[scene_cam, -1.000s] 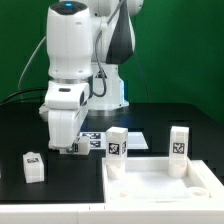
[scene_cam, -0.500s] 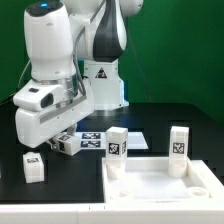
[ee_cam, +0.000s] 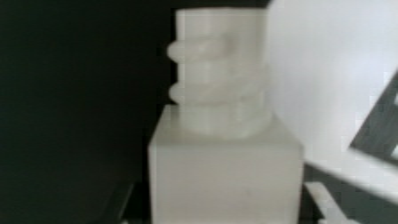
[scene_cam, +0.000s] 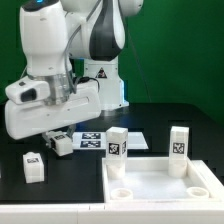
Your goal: Assemble square table
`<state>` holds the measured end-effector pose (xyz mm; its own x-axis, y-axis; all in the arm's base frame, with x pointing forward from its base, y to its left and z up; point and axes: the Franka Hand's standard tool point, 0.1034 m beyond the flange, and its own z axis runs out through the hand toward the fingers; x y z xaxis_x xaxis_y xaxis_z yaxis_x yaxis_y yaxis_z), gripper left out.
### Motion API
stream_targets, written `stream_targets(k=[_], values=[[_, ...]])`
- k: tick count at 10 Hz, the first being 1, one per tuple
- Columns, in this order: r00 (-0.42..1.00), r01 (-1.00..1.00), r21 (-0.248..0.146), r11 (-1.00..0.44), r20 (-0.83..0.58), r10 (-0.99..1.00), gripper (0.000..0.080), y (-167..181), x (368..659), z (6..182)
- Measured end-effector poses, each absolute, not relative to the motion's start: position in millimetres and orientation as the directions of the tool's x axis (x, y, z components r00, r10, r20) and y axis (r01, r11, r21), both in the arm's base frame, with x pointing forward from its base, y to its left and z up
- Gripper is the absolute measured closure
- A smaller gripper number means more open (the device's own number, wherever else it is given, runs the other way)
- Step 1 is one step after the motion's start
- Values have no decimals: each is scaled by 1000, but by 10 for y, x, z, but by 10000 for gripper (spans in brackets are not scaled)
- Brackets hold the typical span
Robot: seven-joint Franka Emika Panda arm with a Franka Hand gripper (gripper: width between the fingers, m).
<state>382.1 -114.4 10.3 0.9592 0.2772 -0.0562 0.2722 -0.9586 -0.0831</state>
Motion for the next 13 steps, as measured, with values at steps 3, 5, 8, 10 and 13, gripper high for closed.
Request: stream_targets(k=[3,5,8,10,13], values=[[995,57,-78,-995,-75,63,535,-1117,3791,82],[991,-110,-73,-991,-87,-104,535,-1086,3781,73],[979,-193,-60,-979,-78,-188,535,-945,3779,61],[980,-185,-61,-981,-79,-181,534,-952,3780,59],[973,-190,-105,-976,-155,-173,168,-885,3813,240]])
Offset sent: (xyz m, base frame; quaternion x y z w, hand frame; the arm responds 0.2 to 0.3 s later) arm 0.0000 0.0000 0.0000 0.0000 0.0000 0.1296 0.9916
